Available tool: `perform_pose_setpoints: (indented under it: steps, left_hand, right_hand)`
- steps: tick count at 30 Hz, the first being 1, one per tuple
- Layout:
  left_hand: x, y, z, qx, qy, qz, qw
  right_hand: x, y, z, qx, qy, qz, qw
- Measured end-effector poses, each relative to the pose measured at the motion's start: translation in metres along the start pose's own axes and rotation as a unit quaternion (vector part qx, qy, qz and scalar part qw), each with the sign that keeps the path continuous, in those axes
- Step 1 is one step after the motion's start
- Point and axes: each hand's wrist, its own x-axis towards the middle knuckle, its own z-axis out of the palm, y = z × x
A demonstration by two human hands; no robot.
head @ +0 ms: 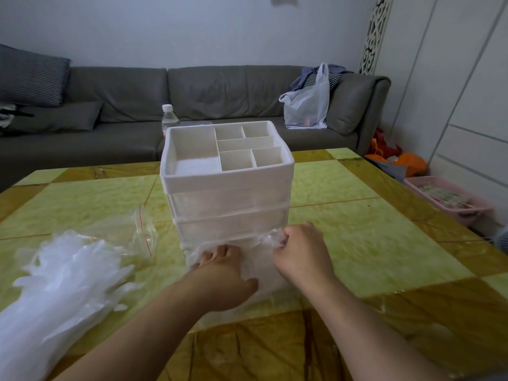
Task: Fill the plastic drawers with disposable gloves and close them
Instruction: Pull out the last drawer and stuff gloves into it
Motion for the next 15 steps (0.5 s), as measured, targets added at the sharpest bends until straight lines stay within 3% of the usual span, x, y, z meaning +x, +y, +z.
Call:
perform_pose_setpoints:
  steps: [5, 8, 11, 15]
  left_hand:
    - [0.003, -0.001, 0.003, 0.003, -0.019, -0.001, 1.000]
    - [0.005, 0.002, 0.002, 0.021, -0.046, -0.007, 0.999]
    - [-0.001, 0.011, -0.003, 0.020, -0.064, 0.006, 0.998]
    - [0.002, 0.010, 0.000, 0.000, -0.036, -0.002, 0.999]
  right_hand:
    - [0.000, -0.005, -0.019, 0.005, 0.028, 0.002, 1.000]
    - [-0.007, -0.024, -0.027, 0.032, 0.013, -0.078, 0.996]
    - [-0.021, -0.043, -0.013, 0.026, -0.068, -0.119, 0.990]
    - [-0.014, -0.038, 0.007, -0.054, -0.166, -0.048, 0.983]
